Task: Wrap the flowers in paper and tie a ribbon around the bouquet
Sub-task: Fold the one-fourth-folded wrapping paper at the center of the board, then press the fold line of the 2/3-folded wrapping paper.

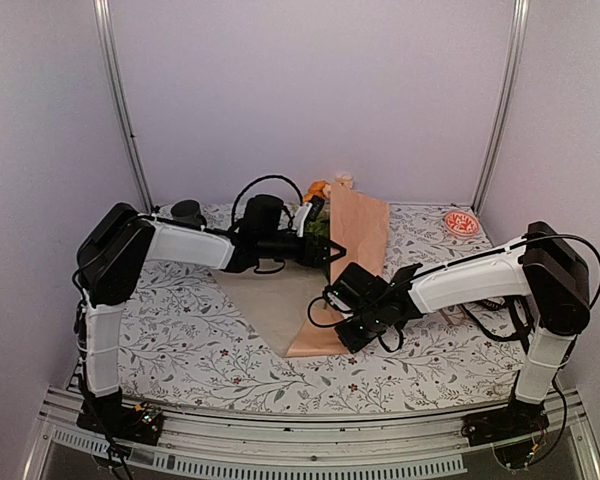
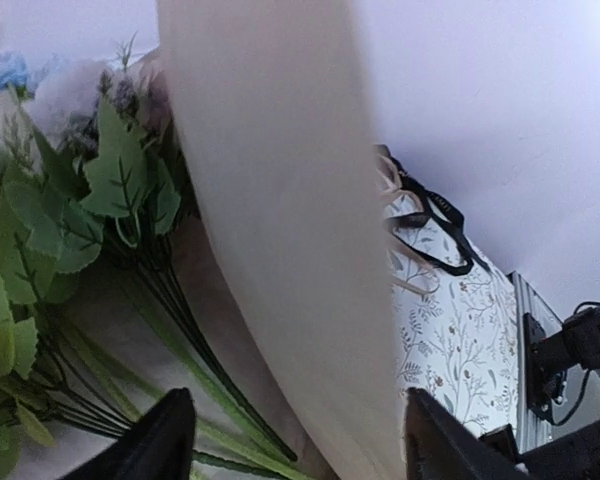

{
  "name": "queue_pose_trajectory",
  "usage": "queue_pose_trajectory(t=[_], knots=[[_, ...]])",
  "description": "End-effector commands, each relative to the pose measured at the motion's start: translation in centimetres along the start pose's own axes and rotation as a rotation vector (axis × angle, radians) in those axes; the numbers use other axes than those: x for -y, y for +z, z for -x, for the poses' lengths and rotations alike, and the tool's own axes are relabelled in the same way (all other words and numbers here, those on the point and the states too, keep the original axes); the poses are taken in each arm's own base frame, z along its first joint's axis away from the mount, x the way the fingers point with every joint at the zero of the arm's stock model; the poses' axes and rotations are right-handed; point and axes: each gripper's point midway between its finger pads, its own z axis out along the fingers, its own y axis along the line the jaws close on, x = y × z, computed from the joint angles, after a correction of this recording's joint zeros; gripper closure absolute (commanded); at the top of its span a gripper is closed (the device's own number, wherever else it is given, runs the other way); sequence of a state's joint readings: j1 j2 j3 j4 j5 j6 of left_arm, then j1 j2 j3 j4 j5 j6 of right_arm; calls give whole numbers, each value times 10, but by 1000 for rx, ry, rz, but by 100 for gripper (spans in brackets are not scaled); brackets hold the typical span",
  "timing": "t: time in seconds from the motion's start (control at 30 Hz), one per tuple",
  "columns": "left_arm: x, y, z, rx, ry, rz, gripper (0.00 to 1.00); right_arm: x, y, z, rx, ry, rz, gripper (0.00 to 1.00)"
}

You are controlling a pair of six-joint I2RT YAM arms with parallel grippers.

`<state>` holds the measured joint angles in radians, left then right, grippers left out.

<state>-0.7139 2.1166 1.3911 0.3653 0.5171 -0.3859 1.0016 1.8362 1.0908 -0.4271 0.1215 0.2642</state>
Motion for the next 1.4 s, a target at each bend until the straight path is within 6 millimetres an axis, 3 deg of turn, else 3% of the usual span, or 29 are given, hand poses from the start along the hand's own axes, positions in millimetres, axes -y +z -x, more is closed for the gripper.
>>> queue_pose_trajectory(t=[0.0,0.13,0.17,0.23,0.57,0.77,0.9,1.07,1.17,1.2,1.27,1.37], knots=[[-22,6,-17,-70,6,121,45,-1,12,-22,-85,-37,-1,100],[-8,-1,-9,-35,26,57,96,-1,13,-23,-92,-43,-1,100],[-6,-4,-9,-32,22,40,100,-2,13,-23,-93,-44,-1,100],[-11,-9,-15,-37,-6,29,100,-2,12,-22,-90,-45,4,100],[-80,-36,-68,-81,-205,114,100,-8,7,-19,-78,-33,35,98],[-95,-38,-89,-103,-269,129,100,-8,-2,-15,-53,-61,46,87],[-97,-40,-96,-84,-298,126,100,-26,-36,1,50,-109,172,65],[-102,-39,-105,-102,-306,129,100,-58,-113,33,245,-198,391,42],[-105,-41,-108,-106,-311,132,100,-58,-138,50,343,-194,425,28],[-105,-42,-108,-106,-311,130,100,-55,-138,54,351,-168,456,30],[-106,-43,-109,-107,-315,131,100,-48,-127,60,325,-97,539,43],[-108,-44,-111,-108,-319,136,100,-37,-90,63,245,6,564,66]])
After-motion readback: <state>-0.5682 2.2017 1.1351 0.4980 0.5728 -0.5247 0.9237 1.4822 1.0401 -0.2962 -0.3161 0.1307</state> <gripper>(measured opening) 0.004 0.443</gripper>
